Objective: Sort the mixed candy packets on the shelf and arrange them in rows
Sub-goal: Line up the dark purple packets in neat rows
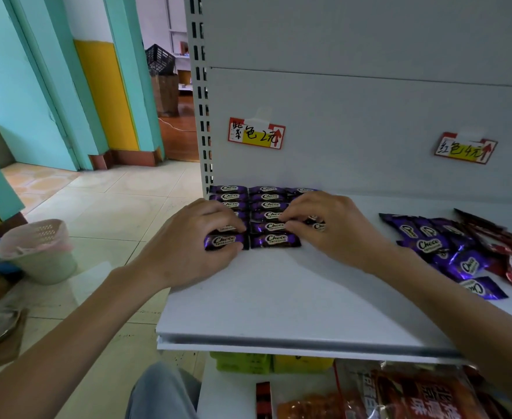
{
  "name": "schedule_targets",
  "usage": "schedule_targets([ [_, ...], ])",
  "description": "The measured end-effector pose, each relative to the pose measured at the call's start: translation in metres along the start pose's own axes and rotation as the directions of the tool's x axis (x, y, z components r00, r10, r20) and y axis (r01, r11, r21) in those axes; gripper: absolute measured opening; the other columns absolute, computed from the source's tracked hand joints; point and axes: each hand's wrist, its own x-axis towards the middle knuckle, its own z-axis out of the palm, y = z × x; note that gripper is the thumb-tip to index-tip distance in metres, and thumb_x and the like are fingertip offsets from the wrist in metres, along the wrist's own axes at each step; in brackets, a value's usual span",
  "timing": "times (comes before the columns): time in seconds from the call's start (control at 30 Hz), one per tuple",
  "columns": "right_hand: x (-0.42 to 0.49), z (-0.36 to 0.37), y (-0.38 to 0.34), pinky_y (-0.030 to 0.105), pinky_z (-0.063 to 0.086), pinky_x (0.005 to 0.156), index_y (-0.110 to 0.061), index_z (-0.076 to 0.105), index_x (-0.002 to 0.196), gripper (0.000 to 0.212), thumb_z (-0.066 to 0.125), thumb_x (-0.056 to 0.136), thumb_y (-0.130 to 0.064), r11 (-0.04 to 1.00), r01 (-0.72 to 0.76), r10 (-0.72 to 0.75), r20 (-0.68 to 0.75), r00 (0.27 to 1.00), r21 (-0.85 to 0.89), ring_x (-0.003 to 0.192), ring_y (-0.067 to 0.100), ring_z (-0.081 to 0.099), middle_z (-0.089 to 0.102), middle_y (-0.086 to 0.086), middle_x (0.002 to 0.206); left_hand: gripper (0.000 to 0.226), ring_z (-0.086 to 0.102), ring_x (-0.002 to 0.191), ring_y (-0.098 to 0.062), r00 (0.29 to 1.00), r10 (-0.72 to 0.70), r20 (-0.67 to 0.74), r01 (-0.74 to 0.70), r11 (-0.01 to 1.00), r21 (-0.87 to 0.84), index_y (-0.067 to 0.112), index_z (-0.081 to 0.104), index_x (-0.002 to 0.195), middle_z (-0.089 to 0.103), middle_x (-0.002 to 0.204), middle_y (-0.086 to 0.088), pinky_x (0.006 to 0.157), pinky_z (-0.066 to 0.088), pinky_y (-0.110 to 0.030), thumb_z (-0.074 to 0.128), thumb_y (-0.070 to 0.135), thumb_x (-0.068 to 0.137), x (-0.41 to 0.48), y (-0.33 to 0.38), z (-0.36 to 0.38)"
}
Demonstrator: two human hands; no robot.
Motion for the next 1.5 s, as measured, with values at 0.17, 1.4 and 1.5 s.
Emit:
schedule_targets([
  [0.17, -0.011, -0.048, 0.027, 0.006, 0.041, 0.069, -0.019, 0.072, 0.095, 0.013, 0.063, 0.086, -0.014, 0.99, -0.142, 0.141, -0.067, 0.988, -0.021, 0.08, -0.005, 0.057, 0.065, -0.01, 0.089, 0.04, 0.051, 0.093, 0.001, 0.996, 0.084, 0.044, -0.082, 0.996, -0.048, 0.026, 0.067, 0.101, 0.058, 0.098, 0.015, 0.084, 0.037, -0.013, 0.048, 0.05, 0.074, 0.033, 0.038, 0.01],
  [1.4, -0.051, -0.065, 0.046, 0.003, 0.037, 0.064, -0.021, 0.071, 0.09, 0.01, 0.069, 0.082, -0.016, 0.97, -0.237, 0.222, 0.217, 0.951, 0.048, 0.071, -0.012, 0.055, 0.064, -0.016, 0.075, 0.016, 0.055, 0.097, 0.007, 0.934, 0.04, 0.356, 0.085, 0.941, -0.328, 0.032, 0.069, 0.089, 0.065, 0.096, 0.023, 0.081, 0.039, -0.008, 0.062, 0.027, 0.076, 0.04, 0.098, 0.045],
  [1.5, -0.051, -0.061, 0.047, 0.003, 0.038, 0.064, -0.022, 0.071, 0.09, 0.009, 0.068, 0.082, -0.018, 0.976, -0.217, 0.211, 0.199, 0.957, 0.009, 0.073, -0.012, 0.055, 0.064, -0.015, 0.078, 0.019, 0.052, 0.095, 0.01, 0.951, 0.016, 0.308, 0.063, 0.968, -0.244, 0.036, 0.064, 0.101, 0.06, 0.1, 0.027, 0.082, 0.04, -0.017, 0.067, 0.037, 0.082, 0.039, 0.098, 0.048],
])
